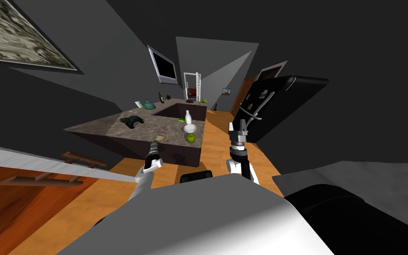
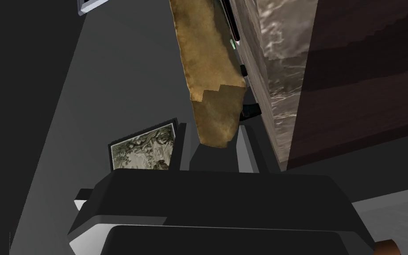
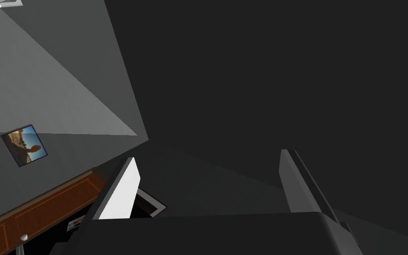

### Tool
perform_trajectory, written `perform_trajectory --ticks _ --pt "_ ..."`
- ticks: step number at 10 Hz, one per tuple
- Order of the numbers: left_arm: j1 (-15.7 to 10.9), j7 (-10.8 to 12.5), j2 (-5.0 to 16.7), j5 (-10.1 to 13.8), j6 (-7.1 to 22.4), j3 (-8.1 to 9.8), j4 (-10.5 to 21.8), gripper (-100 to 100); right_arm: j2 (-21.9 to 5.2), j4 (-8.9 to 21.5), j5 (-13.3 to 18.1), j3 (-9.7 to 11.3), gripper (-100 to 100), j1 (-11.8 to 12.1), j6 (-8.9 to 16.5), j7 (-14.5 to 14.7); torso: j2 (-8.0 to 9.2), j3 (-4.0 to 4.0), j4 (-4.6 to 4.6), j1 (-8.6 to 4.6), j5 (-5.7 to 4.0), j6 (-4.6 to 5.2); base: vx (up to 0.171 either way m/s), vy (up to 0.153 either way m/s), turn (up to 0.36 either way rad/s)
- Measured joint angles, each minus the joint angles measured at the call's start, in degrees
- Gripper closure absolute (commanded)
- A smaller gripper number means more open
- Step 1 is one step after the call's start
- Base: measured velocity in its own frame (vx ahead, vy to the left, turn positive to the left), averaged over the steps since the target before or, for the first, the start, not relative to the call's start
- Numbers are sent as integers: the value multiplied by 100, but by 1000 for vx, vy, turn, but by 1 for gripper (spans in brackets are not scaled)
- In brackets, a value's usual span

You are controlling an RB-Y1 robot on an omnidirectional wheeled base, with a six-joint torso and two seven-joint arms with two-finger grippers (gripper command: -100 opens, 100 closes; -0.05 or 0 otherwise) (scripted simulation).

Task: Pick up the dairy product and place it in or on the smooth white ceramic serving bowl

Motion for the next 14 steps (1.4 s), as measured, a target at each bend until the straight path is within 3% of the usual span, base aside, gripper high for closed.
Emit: perform_trajectory --ticks 3,5,8,11,14 --pt "-259 71 88 75 405 -298 -42 100 0 0 0 0 0 0 0 0 21 13 6 0 3 2 -191 53 22" --pt "-479 118 141 112 460 -413 209 100 0 0 0 0 0 1 0 0 -24 -10 1 -11 0 5 -107 33 13" --pt "-809 248 62 153 914 -722 148 100 0 0 0 0 0 0 0 0 -9 0 7 -11 2 8 -132 43 -33" --pt "-1099 392 116 167 1104 -883 359 100 0 0 0 0 0 1 0 0 -33 -12 5 -14 2 10 -75 29 -52" --pt "-1560 642 169 140 1389 -1098 715 100 0 0 0 1 0 1 0 0 -43 -17 4 -16 3 13 -54 31 -119"
